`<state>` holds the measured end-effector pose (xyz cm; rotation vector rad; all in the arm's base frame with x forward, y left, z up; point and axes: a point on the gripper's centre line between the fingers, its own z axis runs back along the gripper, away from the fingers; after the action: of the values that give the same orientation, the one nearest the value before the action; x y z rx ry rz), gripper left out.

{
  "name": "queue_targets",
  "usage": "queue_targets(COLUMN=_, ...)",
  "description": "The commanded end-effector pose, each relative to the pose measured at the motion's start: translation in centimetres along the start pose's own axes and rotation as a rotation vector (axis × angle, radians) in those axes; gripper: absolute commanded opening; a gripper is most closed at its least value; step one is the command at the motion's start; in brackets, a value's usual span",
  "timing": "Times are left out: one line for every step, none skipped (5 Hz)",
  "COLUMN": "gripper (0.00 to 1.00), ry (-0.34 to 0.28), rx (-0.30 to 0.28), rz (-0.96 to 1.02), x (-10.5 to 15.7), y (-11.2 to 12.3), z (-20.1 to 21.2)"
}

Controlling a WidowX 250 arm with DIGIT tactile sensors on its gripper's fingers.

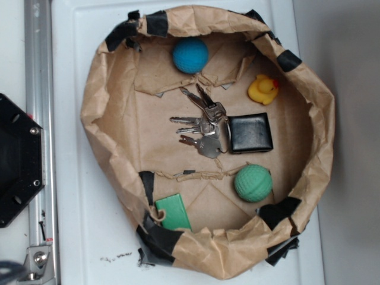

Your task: Grab the blue ball.

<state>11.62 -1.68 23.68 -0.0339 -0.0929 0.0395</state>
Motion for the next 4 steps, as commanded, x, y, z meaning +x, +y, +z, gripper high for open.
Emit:
queue_targets(gripper=1.00, ry=0.000, rx=0.000, rz=0.000, x=0.0, y=0.0, z=0.0)
queue_targets(gripper=1.00, ry=-0.219, rx=0.229, rz=-0.065, x=4.3, y=4.7, z=-3.1)
queue_targets(gripper=1.00, ry=-0.317, rx=0.266, rz=-0.203, x=8.3, y=5.9, z=-5.5)
queue_targets(gripper=1.00, ry=-0.271, rx=0.258, rz=-0.343, x=11.6, y=5.5, z=-7.5)
